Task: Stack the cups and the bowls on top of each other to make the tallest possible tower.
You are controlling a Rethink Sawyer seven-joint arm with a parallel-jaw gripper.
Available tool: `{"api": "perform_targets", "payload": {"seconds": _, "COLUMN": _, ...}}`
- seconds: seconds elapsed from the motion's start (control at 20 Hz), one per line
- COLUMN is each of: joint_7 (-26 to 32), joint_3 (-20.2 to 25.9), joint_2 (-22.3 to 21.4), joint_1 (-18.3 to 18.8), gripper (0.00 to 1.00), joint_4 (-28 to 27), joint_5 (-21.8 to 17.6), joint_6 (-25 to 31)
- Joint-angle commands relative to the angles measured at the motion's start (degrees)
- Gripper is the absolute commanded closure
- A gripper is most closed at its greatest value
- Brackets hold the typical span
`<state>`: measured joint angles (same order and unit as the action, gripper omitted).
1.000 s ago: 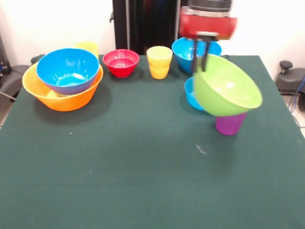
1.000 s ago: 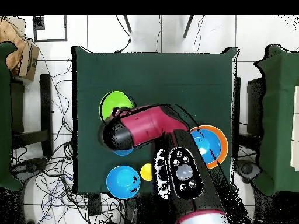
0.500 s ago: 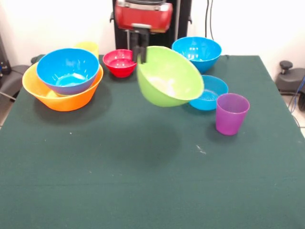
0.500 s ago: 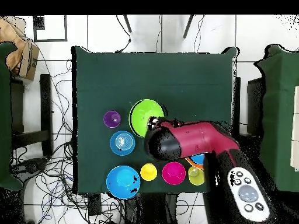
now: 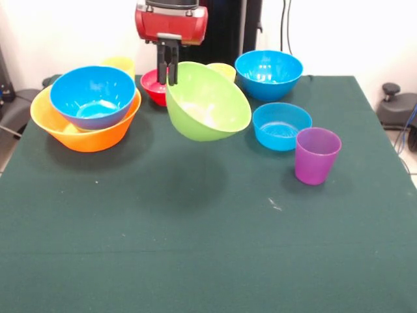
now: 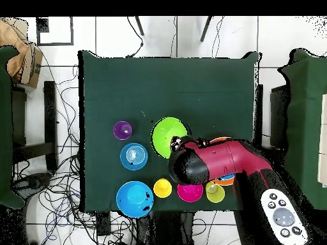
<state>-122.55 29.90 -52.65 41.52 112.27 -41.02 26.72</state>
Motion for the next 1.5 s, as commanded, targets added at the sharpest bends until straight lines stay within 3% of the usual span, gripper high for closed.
{"api": "perform_targets", "payload": {"seconds": 0.05, "joint_7": 12.82, "joint_3": 5.64, "joint_2": 0.04, "joint_1": 0.11, "gripper": 1.00, "joint_4": 4.94, "joint_5": -7.42, "joint_6": -4.11}}
{"api": "perform_targets", "payload": {"seconds": 0.6, "joint_7": 12.88, "joint_3": 11.83, "joint_2": -1.11, "joint_1": 6.45, "gripper": 1.00, "joint_4": 9.58, "joint_5": -8.81, "joint_6": -5.94}}
{"api": "perform_targets", "payload": {"seconds": 0.85, "joint_7": 17.02, "joint_3": 18.64, "joint_2": -4.14, "joint_1": 12.63, "gripper": 1.00, "joint_4": 12.39, "joint_5": -4.17, "joint_6": -2.56}}
{"api": "perform_targets", "payload": {"seconds": 1.1, "joint_7": 21.91, "joint_3": 27.93, "joint_2": -10.06, "joint_1": 19.65, "gripper": 1.00, "joint_4": 14.31, "joint_5": 4.79, "joint_6": 3.90}}
{"api": "perform_targets", "payload": {"seconds": 1.5, "joint_7": 24.47, "joint_3": 33.11, "joint_2": -12.60, "joint_1": 24.08, "gripper": 1.00, "joint_4": 14.14, "joint_5": 7.46, "joint_6": 7.51}}
